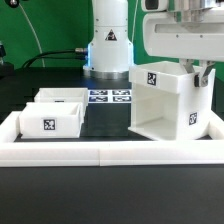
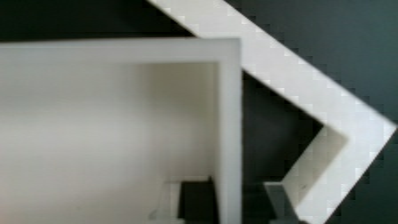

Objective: Assemble drawer

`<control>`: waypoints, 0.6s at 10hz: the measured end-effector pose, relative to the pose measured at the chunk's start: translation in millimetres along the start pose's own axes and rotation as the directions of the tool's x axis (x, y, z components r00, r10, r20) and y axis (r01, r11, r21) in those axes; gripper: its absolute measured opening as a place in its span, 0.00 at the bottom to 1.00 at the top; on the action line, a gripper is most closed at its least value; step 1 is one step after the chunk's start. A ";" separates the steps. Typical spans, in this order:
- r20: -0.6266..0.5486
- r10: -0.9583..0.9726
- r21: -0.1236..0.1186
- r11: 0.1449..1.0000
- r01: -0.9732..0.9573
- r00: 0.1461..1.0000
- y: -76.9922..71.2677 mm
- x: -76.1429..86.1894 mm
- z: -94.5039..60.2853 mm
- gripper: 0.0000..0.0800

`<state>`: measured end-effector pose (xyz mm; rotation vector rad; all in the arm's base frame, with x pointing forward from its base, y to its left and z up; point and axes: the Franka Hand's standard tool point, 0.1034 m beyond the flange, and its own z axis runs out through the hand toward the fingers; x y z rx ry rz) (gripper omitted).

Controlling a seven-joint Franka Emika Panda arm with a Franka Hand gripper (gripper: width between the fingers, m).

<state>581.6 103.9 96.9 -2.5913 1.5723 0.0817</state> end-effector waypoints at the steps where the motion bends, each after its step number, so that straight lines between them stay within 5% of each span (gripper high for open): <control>1: 0.010 0.101 0.001 0.995 -0.101 0.995 0.9 0.9 -0.4 0.05; 6: 0.025 0.365 0.002 0.931 -0.365 0.931 1.6 2.8 -0.9 0.05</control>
Offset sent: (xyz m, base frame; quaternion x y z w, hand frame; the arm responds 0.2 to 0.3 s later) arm 0.0000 0.0000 0.0000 0.0000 0.0000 0.1938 0.9810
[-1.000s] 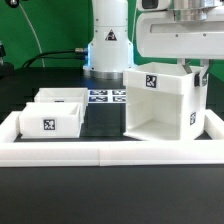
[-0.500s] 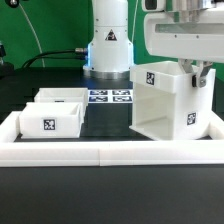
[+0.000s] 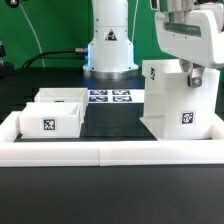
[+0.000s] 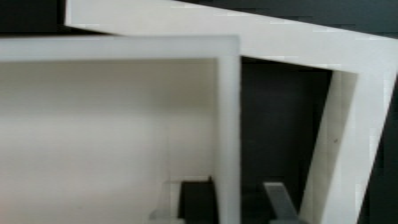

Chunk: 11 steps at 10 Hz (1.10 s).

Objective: Assemble drawer

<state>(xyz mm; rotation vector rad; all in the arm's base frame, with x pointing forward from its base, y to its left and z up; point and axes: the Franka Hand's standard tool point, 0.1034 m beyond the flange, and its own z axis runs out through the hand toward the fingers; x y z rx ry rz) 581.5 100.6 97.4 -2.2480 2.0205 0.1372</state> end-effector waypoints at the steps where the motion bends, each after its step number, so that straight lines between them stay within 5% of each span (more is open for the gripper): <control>1: 0.000 0.000 0.003 1.000 -0.001 1.000 -0.6 1.4 0.2 0.05; 11: 0.000 0.005 0.068 0.998 -0.005 1.000 -59.1 8.5 -0.1 0.05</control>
Offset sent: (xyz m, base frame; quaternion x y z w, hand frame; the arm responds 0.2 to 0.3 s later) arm 0.0374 -0.0021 0.0008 0.0231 0.0154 0.0227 0.9994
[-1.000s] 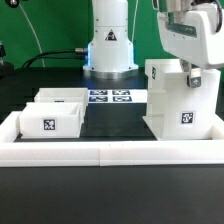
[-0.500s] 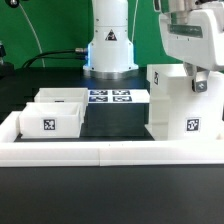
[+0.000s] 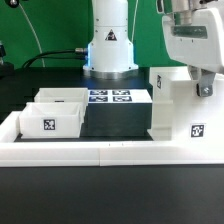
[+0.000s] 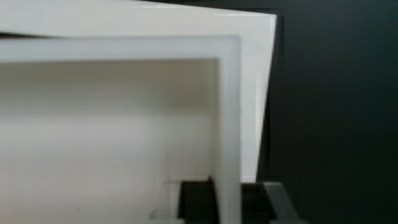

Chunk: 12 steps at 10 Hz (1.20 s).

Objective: Assemble drawer

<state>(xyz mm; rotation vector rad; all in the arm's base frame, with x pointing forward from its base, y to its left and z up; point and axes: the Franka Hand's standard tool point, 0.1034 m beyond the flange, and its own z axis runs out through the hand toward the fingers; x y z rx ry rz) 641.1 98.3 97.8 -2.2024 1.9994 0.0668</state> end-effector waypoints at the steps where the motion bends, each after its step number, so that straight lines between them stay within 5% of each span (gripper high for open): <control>1: 0.002 0.000 -0.010 1.000 0.000 1.000 -0.1 0.0 0.0 0.05; 7: 0.002 -0.007 -0.023 1.000 0.007 1.000 -1.3 -0.4 0.4 0.05; 9: 0.002 -0.017 -0.020 1.000 0.017 1.000 -2.1 -1.4 0.0 0.48; 10: 0.002 -0.022 -0.018 1.000 0.022 1.000 -2.5 -1.9 -0.2 0.48; 11: 0.002 -0.025 -0.017 1.000 0.025 1.000 -2.8 -2.5 -0.4 0.69; 12: 0.002 -0.028 -0.017 0.999 0.028 1.000 -2.9 -2.9 -0.4 0.78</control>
Offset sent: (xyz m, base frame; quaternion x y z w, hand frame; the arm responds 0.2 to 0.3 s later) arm 0.0161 0.0074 -0.0010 -0.0041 0.0149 0.0253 0.9996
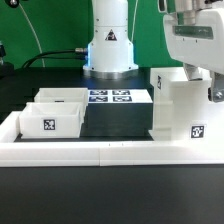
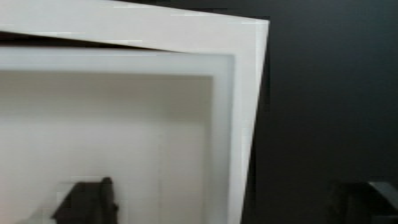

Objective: Assemble drawer

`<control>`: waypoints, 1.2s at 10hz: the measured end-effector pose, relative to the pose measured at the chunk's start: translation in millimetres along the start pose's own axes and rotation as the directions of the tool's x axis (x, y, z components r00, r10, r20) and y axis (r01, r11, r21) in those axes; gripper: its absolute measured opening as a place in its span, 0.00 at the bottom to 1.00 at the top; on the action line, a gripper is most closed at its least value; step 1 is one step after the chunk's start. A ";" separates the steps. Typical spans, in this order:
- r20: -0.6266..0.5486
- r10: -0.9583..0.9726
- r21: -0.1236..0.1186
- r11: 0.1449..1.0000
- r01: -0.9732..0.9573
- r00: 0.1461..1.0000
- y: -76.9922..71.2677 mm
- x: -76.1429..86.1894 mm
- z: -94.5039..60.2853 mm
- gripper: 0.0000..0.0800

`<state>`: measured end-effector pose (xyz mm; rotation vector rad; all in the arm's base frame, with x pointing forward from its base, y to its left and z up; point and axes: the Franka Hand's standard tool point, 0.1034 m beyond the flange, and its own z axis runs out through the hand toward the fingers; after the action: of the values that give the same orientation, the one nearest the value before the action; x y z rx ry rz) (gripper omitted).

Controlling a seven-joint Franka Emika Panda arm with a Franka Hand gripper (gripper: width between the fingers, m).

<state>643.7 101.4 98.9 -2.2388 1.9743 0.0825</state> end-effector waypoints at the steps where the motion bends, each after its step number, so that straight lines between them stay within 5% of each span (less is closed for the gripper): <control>1: 0.000 -0.002 0.000 1.000 0.002 1.000 0.0 -0.3 0.0 0.78; 2: 0.000 -0.014 0.000 1.000 0.014 1.000 0.3 -1.2 -0.4 0.81; 7: 0.046 -0.235 0.004 0.972 0.235 0.971 61.3 -18.2 -49.4 0.81; 9: 0.046 -0.267 0.001 0.964 0.267 0.963 62.1 -18.4 -46.5 0.81; 10: 0.046 -0.351 0.005 0.936 0.351 0.935 62.1 -18.0 -46.4 0.81; 12: 0.045 -0.681 0.005 0.732 0.681 0.731 66.4 -11.4 -46.0 0.81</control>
Offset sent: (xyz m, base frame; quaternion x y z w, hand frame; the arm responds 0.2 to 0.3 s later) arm -0.0563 0.0160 0.0285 -0.0280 -0.0582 -0.0903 0.9938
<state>573.7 97.6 140.6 -2.7812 1.0030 0.0513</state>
